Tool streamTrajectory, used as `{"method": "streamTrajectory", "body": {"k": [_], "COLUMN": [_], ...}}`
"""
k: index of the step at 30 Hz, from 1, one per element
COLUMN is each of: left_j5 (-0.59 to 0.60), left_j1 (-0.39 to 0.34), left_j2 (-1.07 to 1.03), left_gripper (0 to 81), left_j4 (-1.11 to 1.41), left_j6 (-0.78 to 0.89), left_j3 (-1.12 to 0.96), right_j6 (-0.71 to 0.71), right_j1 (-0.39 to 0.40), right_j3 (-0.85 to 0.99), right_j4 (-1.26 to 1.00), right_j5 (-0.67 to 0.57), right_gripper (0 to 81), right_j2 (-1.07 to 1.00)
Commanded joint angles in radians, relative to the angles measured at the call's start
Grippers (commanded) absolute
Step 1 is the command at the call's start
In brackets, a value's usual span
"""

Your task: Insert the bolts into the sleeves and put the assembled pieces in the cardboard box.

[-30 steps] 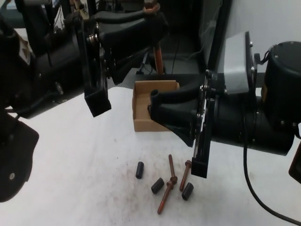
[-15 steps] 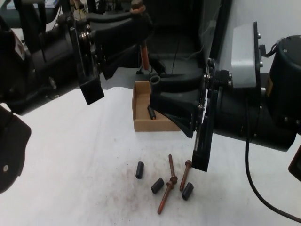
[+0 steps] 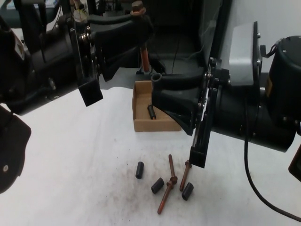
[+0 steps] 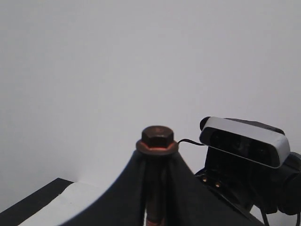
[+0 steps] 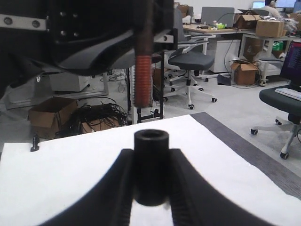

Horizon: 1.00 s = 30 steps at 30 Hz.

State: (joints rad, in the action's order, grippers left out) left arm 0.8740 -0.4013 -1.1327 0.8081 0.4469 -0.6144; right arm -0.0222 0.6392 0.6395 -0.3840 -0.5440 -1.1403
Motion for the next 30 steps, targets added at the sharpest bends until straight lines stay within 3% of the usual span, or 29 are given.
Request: {"method": "streamTrajectory", "body": {"k": [1,30], "left_j5": [0.026,0.018], "left_j1": [-0.001,-0.001], "left_j2": [0.006,0.006], "left_gripper": [0.2,0.2], "left_j4": [0.018,-0.065], "left_j6": [0.010,-0.015], "left_j3": [-0.013,-0.013], "right_j6": [0.001,0.003], "right_j1": [0.002,0.015], "right_j3": [0.005,0.028], "right_j4": [0.013,-0.041], "right_j5": [0.025,0.003], "right_gripper": [0.8,0.8], "right_j2": [0.004,-0.029]}}
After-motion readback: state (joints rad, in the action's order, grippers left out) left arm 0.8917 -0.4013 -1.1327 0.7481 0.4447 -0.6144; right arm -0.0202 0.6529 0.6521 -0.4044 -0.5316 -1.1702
